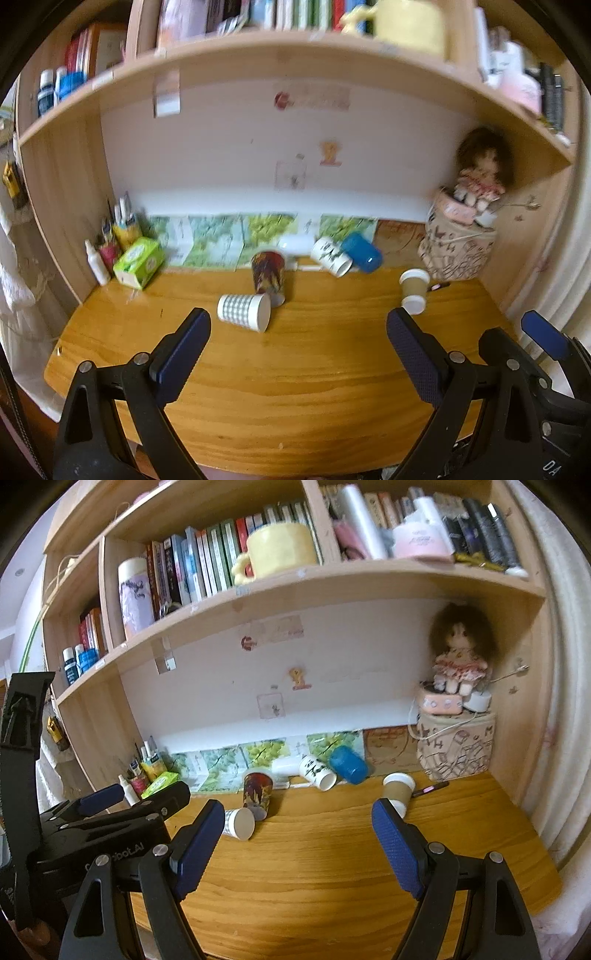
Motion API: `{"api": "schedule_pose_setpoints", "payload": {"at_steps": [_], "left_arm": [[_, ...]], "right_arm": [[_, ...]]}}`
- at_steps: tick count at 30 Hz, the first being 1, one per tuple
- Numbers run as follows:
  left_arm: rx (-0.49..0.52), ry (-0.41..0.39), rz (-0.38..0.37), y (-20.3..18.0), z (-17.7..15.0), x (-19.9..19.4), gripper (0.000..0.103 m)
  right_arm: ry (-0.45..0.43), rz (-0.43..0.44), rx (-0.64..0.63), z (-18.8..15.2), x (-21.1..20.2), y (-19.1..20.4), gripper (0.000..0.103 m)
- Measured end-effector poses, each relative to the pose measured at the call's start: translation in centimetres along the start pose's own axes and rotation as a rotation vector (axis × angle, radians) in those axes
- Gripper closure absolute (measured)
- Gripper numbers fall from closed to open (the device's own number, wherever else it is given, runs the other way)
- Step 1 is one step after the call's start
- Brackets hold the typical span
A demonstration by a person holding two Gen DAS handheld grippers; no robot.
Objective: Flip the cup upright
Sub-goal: 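Move the right tool toward the white panda-print cup lying on its side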
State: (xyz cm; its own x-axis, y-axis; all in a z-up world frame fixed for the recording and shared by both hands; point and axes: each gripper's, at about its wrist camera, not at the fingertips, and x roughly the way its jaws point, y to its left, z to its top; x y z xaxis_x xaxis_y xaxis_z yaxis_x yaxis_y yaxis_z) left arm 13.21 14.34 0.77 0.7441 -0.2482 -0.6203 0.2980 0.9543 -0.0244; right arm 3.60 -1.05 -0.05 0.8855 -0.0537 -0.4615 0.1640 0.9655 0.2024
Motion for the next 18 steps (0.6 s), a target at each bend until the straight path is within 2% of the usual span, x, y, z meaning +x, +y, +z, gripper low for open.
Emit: {"api": "schedule_pose_setpoints", "payload": {"at_steps": [9, 16, 18], "left_arm": [[-0.059, 0.193, 0.051, 3.0, 0.6, 5.1, 0.006], [-0.069, 0.342, 0.025, 4.3, 0.6, 9.4, 0.006], [-0.075, 0.363, 0.018, 4.5, 0.6, 10.3, 0.006]], "right_arm": [[0.195, 0.016, 0.088, 0.5, 7.5, -0.8, 0.020], [0.334, 0.046, 0.178, 0.2, 12.9, -1.7, 0.020], [0.364, 0.047, 0.191, 0.2, 14.2, -1.9, 0.020]]}}
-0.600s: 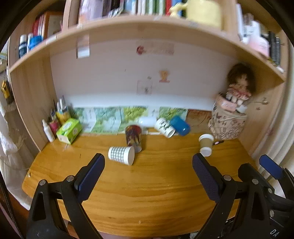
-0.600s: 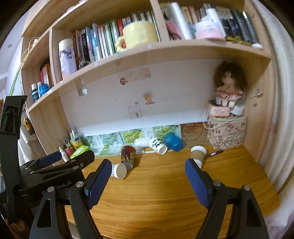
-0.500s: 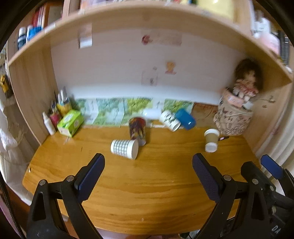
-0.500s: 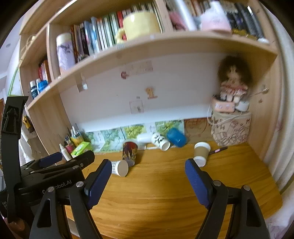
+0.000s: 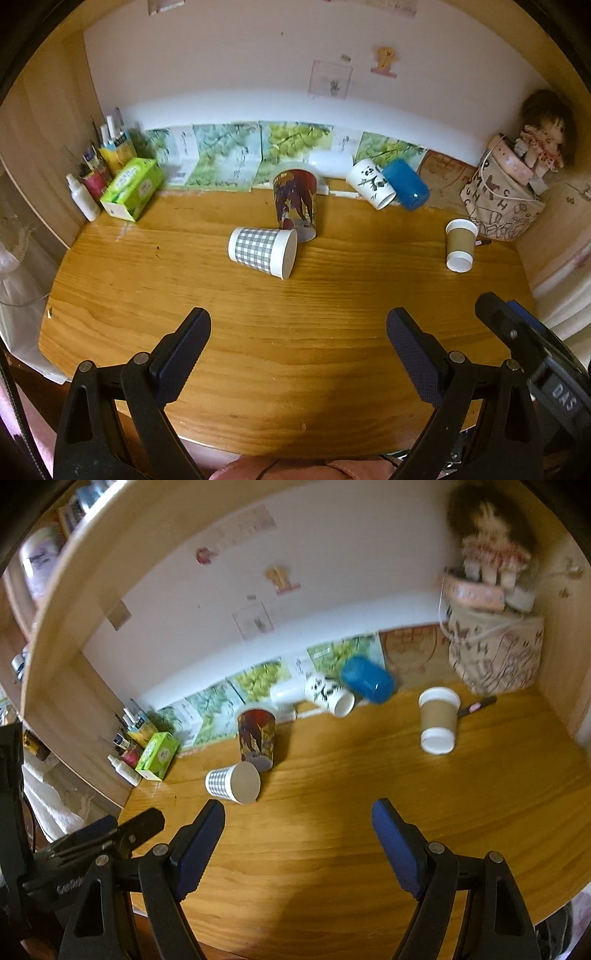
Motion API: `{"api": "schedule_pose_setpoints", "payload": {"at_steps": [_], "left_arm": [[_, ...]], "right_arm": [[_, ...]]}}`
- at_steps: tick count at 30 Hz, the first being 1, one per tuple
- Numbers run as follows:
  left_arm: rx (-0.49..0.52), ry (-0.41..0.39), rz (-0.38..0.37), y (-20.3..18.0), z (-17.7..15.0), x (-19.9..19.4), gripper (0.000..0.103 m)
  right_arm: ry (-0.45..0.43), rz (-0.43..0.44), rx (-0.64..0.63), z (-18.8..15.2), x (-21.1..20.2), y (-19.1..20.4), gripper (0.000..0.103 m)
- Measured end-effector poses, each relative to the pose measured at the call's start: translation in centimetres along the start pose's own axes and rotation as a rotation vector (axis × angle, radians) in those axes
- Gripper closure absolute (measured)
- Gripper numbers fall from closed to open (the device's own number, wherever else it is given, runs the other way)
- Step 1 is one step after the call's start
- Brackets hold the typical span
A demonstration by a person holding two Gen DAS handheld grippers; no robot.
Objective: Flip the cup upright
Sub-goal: 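Move the right tool toward the white panda-print cup lying on its side, then close the right gripper around the panda cup's body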
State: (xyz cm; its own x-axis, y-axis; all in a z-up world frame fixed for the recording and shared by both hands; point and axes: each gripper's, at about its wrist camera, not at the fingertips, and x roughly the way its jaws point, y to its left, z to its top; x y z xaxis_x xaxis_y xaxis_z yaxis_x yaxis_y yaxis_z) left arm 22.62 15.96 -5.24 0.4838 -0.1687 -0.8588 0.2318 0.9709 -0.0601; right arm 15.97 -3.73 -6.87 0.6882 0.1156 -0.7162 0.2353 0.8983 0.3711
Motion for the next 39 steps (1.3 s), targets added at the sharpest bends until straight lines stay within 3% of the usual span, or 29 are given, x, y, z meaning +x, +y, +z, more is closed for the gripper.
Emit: {"api": "schedule_pose_setpoints", "payload": {"at_steps": [8, 14, 22, 31, 36, 39], "left_arm": [[-0.040, 0.096, -0.074, 0.5, 2.2, 3.7, 0.006], [-0.074, 0.170, -0.140, 0.8, 3.8, 6.7, 0.006], [-0.109, 0.201, -0.237, 1.3, 6.0, 9.5, 0.006], [-0.084, 0.156, -0.336, 0.0, 9.3, 12.1, 0.006], [-0.098, 0.189, -0.428, -0.7, 9.7, 13.6, 0.006], [-0.094, 0.203, -0.441, -1.2, 9.8, 14.1, 0.006]], "right_arm": [[0.065, -0.055, -0.018, 4.0, 4.6, -0.1, 0.020], [0.045, -0.074, -0.087, 7.6, 8.4, 0.0, 0.020], [-0.019, -0.052, -0.219, 11.3, 14.4, 0.7, 0.020], [-0.023, -0.036, -0.302, 11.8, 20.8, 0.0, 0.020], [-0.028, -0.049, -0.304, 11.5, 23.6, -0.8, 0.020], [-0.021, -0.067, -0.301, 11.5, 25.2, -1.2, 0.020]]}}
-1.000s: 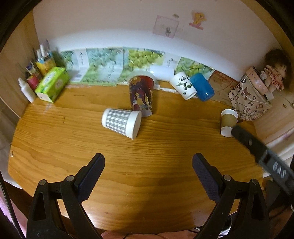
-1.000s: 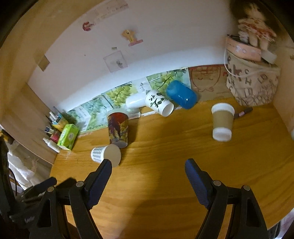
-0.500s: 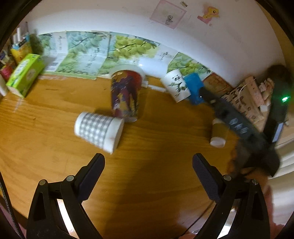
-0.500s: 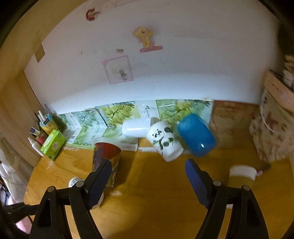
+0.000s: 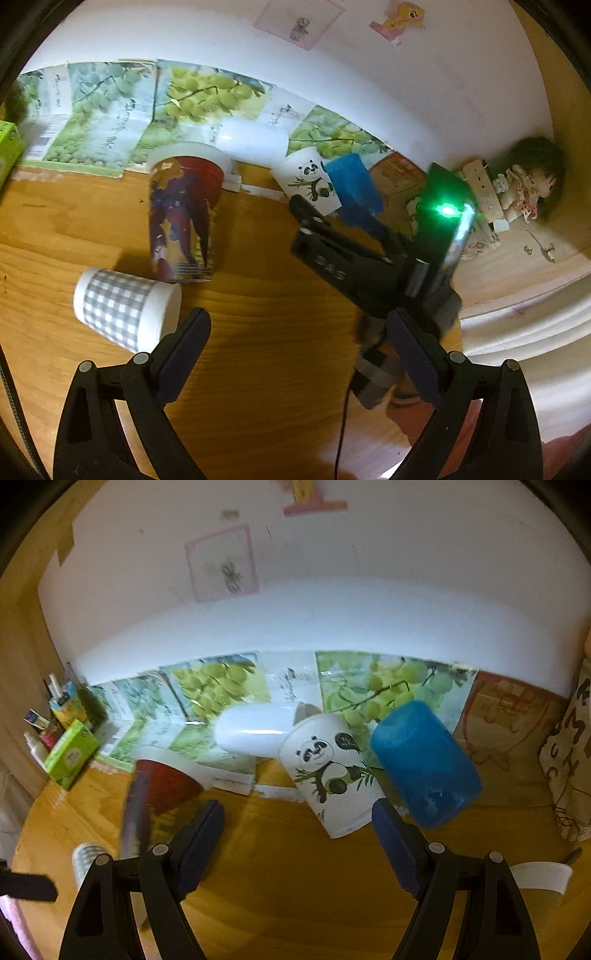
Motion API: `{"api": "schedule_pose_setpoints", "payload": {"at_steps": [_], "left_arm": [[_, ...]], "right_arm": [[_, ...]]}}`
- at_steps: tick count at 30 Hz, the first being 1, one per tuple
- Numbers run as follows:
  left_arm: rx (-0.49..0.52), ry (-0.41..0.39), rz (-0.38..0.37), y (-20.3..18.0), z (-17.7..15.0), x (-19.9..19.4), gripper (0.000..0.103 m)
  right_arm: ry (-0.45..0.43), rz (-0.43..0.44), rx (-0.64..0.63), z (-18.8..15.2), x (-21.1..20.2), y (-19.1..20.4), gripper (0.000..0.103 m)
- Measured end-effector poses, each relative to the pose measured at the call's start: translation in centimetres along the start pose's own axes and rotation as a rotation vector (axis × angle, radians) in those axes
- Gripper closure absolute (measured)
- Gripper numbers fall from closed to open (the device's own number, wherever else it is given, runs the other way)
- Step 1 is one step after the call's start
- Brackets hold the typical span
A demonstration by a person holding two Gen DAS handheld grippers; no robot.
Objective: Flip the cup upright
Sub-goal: 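Close the right gripper around the panda cup's body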
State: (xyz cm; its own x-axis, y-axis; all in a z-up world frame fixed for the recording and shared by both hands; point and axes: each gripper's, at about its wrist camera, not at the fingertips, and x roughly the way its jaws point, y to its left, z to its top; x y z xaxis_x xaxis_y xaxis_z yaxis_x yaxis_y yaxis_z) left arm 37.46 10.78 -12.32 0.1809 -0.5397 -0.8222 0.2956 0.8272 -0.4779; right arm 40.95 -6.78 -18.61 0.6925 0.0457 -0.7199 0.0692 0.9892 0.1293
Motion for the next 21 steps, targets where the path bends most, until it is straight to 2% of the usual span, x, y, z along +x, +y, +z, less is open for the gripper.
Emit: {"api": "schedule_pose_setpoints", "payload": {"at_steps": [8, 13, 16, 21], "left_arm": [[0.002, 0.021, 0.002, 0.0, 0.0, 0.8, 0.006], [-0.010, 0.015, 0.010, 0.3, 0.0, 0.6, 0.006], [-0.024, 0.010, 0.013, 0.6, 0.0, 0.4, 0.006], [-0.035, 0.000, 0.017, 0.8, -0.1, 0.0, 0.006]], "right_arm": [[0.013, -0.018, -0.003, -0.5, 2.6, -0.2, 0.020], [0.034, -0.013, -0.015, -0.6, 3.8, 0.2, 0.025], [0.056, -0.005, -0.032, -0.6, 4.5, 0.5, 0.034], [0.078, -0.014, -0.050, -0.6, 5.0, 0.9, 0.060]]}}
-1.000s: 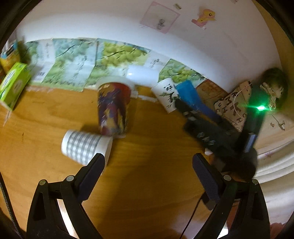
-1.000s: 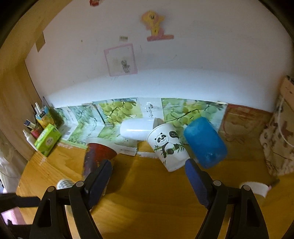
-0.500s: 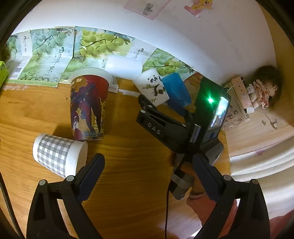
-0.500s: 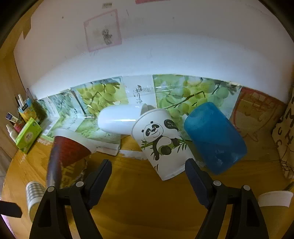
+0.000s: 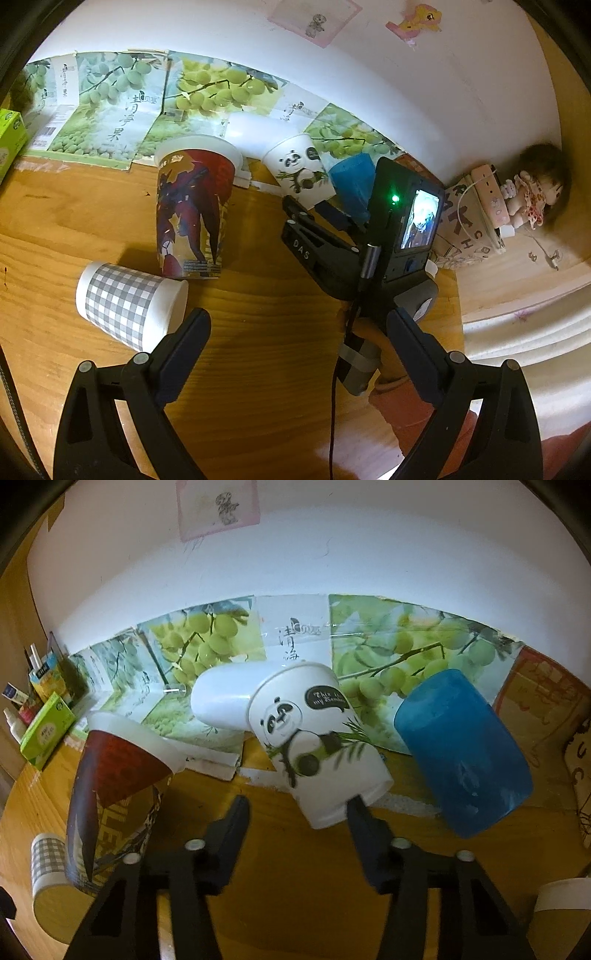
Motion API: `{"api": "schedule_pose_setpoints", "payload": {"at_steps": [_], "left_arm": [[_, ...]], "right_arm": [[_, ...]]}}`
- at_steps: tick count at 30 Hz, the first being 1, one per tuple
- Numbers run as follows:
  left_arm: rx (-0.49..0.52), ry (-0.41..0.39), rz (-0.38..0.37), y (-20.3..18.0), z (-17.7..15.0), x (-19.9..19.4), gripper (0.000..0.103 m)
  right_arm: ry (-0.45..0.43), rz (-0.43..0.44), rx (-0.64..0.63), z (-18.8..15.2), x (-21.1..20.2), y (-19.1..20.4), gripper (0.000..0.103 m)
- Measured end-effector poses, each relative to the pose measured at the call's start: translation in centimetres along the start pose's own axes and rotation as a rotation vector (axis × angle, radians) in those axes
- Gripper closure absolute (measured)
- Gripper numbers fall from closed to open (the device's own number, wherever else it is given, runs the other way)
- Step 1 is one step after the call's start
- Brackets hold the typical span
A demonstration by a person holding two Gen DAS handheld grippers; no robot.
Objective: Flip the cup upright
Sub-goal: 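Close the right gripper around the panda cup's body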
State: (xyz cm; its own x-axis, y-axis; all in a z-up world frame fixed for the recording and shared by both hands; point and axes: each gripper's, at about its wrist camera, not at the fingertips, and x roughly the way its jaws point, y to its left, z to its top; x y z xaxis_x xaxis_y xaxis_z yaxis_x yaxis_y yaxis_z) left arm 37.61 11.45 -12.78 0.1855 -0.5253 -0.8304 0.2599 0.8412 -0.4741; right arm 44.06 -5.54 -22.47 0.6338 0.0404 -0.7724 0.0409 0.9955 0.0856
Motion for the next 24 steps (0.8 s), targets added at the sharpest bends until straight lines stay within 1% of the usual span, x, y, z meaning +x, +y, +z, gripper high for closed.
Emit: {"api": "schedule_pose_setpoints", "payload": {"at_steps": [1, 3, 4, 6, 8, 14, 20, 24], "left_arm": [[-0.001, -0.002, 0.000, 0.0, -0.1, -0.1, 0.006], [-0.003, -0.005, -0.003, -0.1, -0.2, -0.3, 0.006], [-0.003, -0.006, -0.004, -0.1, -0.3, -0.3, 0.006], [-0.001, -0.009, -0.005, -0.2, -0.5, -0.5, 0.006], [0.000, -0.013, -0.008, -0.2, -0.7, -0.8, 0.006], [-0.005, -0.035, -0.005, -0.2, -1.3, -1.8, 0.006], [-0.013, -0.065, 0.003, 0.1, -1.7, -2.8, 0.006], [-0.018, -0.075, -0.001, 0.0, -2.1, -3.2, 0.006]], "right_arm": [[0.000, 0.004, 0.000, 0.0, 0.0, 0.0, 0.064], [0.003, 0.006, 0.005, 0.1, -0.2, -0.1, 0.078], [0.007, 0.008, 0.008, 0.2, -0.3, -0.2, 0.081], [0.007, 0.014, 0.013, 0.2, -0.6, -0.4, 0.089], [0.004, 0.023, 0.020, 0.2, -1.0, -0.6, 0.094], [-0.009, 0.047, 0.049, 0.2, -2.5, -1.3, 0.097], [-0.046, 0.087, 0.111, 0.5, -4.3, -2.2, 0.097], [-0.057, 0.099, 0.121, 0.7, -4.9, -2.5, 0.095]]}}
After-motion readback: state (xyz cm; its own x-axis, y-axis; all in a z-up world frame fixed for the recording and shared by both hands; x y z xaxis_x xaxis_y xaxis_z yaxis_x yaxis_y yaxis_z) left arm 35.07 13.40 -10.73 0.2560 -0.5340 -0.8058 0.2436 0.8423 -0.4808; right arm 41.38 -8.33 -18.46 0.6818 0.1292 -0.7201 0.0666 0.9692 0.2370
